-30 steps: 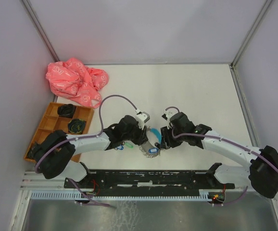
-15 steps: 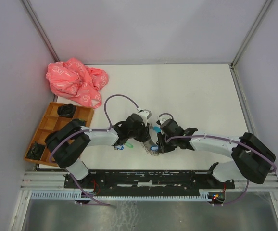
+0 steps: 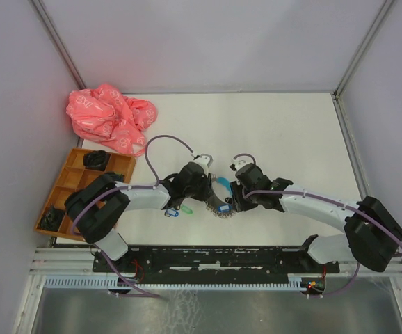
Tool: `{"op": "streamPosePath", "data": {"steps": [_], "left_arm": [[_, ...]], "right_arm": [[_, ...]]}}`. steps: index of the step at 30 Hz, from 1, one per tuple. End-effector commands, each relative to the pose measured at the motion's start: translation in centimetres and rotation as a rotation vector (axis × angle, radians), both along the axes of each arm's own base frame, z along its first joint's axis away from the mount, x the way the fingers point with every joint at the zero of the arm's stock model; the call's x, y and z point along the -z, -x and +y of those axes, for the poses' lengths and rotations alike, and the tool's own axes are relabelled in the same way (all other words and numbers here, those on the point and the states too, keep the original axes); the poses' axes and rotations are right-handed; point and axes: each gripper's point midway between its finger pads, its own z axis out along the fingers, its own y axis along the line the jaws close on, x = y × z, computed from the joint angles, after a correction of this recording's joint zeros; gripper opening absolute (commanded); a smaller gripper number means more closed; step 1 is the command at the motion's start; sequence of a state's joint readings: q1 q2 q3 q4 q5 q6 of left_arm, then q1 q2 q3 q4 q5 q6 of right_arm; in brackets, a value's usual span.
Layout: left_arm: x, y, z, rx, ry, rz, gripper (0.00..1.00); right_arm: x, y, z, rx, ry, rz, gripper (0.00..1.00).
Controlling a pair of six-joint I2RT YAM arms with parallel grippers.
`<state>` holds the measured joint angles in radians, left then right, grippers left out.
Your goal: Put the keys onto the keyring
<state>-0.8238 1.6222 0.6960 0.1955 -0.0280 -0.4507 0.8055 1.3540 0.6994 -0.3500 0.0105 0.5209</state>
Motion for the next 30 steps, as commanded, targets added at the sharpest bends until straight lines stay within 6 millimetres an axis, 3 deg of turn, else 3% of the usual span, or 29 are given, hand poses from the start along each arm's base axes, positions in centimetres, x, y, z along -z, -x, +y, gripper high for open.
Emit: {"op": "streamPosePath", "data": {"steps": [1,11,30], "left_arm": [[0.5,0.2,1.3,-0.060,-0.018,0.022,0.29],[0.4,0.4,1.2,-0.056,-0.004,0.026,0.29],[0.8,0.7,1.1,-0.047,0.002,0.040,0.29]], "right_arm": [[-2.9,-0.3,0.4,-0.032,-0.040,-0.048,0.37],[-2.2,-0.2,2.1,-0.031,-0.067,-0.019,0.24],[-1.4,-1.2,2.5,-0.015,-0.045,-0.030,0.20]]}}
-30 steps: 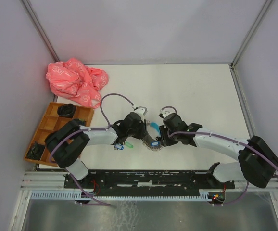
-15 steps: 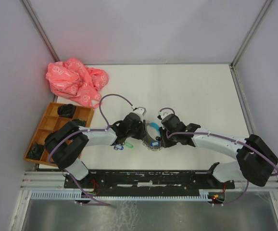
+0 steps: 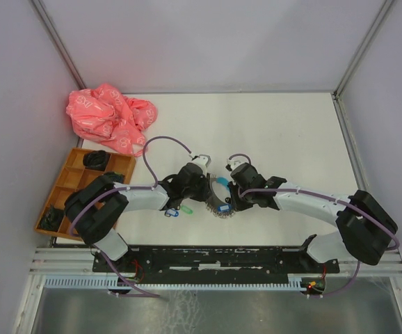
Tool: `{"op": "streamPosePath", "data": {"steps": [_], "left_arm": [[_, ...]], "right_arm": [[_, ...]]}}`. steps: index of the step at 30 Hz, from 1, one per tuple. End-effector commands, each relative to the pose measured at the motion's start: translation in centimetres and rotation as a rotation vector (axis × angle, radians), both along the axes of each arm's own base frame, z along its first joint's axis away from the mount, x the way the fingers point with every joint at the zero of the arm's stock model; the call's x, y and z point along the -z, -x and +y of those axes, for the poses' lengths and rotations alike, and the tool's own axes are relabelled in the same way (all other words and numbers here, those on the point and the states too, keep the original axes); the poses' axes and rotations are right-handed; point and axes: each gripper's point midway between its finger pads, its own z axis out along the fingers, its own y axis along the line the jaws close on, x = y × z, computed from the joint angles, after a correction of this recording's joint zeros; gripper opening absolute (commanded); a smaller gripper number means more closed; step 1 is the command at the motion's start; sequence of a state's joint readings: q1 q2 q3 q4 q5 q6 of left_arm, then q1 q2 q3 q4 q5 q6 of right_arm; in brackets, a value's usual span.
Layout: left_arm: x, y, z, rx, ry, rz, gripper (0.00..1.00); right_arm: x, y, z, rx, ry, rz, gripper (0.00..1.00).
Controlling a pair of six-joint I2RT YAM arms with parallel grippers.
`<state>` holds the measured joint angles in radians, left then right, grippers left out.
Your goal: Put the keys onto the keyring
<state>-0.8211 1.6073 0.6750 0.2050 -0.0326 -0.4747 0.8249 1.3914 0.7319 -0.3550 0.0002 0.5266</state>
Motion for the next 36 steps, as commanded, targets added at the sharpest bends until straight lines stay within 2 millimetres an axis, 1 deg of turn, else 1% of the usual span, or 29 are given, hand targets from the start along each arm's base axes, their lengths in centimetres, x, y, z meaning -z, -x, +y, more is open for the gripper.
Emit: {"op": "streamPosePath", "data": {"steps": [1,10,20,29,36], "left_arm": [[0.8,0.6,0.8,-0.024,-0.012,0.031,0.29],[0.8,0.7,0.9,-0.024,-0.014,0.030,0.29],[0.8,0.7,1.1,-0.024,-0.018,0.027,0.29],[0.9,0.9,1.1,-0.022,-0.012,0.028,0.29],[1.0,0.9,1.1,-0.021,-0.013,0.030,0.29]], "right_arm": [[-1.4,-1.3,1.5,0.005,-0.042,-0.044,0.20],[-0.3,-1.2,1.5,0.005,-0.023,-0.024,0.19],[0.1,-1.1,1.0,0.005,-0.001,-0.019,0.15],[0.7,-0.8,0.8,-0.001,0.015,-0.004,0.15],[0.3,-0.8,0.8,0.002,0.012,-0.007,0.17]]}}
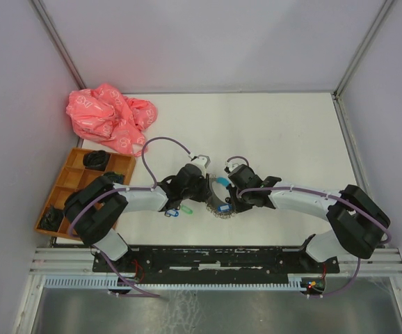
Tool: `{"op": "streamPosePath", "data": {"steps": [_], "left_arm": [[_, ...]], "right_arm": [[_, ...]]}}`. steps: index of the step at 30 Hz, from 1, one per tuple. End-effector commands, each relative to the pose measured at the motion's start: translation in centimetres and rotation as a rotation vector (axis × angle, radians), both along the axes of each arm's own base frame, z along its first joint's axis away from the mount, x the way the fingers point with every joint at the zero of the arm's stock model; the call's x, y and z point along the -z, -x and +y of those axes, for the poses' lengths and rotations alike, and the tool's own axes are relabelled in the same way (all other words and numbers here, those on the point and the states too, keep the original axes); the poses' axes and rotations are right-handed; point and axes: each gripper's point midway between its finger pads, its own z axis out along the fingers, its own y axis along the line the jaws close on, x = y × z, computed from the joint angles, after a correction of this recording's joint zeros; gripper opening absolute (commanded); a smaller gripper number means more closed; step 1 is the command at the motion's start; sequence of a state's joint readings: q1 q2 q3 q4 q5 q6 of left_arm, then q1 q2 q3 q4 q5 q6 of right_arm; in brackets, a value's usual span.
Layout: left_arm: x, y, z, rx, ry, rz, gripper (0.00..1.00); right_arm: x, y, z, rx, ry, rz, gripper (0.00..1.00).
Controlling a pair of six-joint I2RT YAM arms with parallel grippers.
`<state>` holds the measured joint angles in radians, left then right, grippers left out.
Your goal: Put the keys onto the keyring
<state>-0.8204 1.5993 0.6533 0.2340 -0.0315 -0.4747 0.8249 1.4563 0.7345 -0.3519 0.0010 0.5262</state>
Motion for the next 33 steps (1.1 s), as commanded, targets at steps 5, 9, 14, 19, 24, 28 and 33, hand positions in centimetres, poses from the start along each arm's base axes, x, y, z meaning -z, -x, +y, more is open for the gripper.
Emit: {"op": "streamPosePath", "data": {"steps": [5,9,14,19,24,28,33], "left_arm": [[1.0,0.9,1.0,-0.020,-0.022,0.040,0.29],[1.0,1.0,1.1,-0.017,-0.021,0.040,0.29],[1.0,1.1,1.1,-0.015,-0.019,0.041,0.29],[0.9,1.1,1.2,-0.017,-0.018,0.037,0.29],[1.0,1.1,1.2,-0.017,-0.020,0.038,0.29],[1.0,1.1,1.3,-0.016,-0.021,0.038,0.29],[1.1,1.2,1.2,-0.015,-0.022,0.040,0.28]], "right_arm": [[-2.1,-1.3,1.1,0.005,-0.037,-0.059,0.22],[-2.4,-1.5,0.9,0.018,-0.030,-0.071,0.22],[-2.6,-1.5,1.2,0.027,-0.048,-0.067,0.22],[-2.9,-1.7,0.9,0.038,-0.040,-0.077,0.23],[-2.5,-1.7,0.3,0.044,-0.010,-0.078,0.21],[-2.2,-1.6,0.2,0.045,-0.005,-0.073,0.18],[-2.0,-1.6,0.3,0.037,-0.007,-0.068,0.16]]}}
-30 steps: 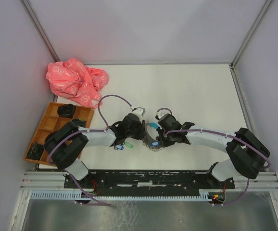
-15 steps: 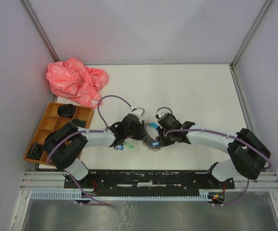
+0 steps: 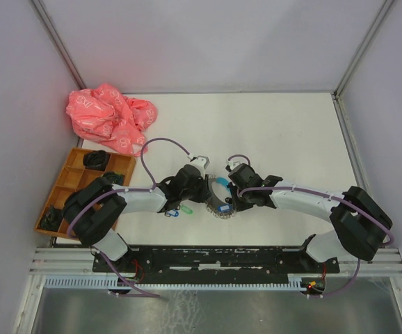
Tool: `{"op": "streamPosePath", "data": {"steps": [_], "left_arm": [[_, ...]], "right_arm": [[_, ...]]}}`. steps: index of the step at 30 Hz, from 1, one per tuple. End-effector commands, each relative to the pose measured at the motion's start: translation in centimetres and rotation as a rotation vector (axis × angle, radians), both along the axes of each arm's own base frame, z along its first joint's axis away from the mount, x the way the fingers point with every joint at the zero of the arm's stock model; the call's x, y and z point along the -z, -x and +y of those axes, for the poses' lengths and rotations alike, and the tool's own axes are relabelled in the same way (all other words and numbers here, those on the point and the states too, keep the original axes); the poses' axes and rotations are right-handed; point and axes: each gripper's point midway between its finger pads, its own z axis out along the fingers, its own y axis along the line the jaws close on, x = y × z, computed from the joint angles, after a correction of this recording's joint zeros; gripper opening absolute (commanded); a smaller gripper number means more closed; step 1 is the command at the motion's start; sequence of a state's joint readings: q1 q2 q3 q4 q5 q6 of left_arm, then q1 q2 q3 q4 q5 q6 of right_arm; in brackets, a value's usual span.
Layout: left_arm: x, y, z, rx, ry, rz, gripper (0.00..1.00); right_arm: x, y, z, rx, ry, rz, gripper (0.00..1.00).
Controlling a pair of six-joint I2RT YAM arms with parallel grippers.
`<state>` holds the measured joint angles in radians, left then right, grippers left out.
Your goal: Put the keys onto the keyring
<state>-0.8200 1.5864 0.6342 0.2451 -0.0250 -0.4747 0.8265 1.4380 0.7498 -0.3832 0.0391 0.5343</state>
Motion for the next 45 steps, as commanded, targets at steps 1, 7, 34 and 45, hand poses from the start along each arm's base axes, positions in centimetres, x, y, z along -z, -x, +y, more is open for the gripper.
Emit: {"op": "streamPosePath", "data": {"steps": [1,7,34,45], "left_arm": [[1.1,0.8,1.0,-0.019,-0.028,0.041,0.28],[1.0,0.8,1.0,-0.018,-0.027,0.041,0.28],[-5.9,-0.7,-0.2,0.012,0.190,-0.115,0.30],[-11.4,-0.6,0.1,0.085,0.362,-0.300,0.31]], "right_arm": [[-1.3,-1.1,0.9,0.009,-0.028,-0.042,0.16],[-0.7,-0.8,1.0,-0.002,-0.025,-0.016,0.19],[-7.9,-3.0,2.0,-0.269,-0.085,-0.314,0.01],[-13.5,-3.2,3.6,-0.495,-0.226,-0.639,0.01]]}}
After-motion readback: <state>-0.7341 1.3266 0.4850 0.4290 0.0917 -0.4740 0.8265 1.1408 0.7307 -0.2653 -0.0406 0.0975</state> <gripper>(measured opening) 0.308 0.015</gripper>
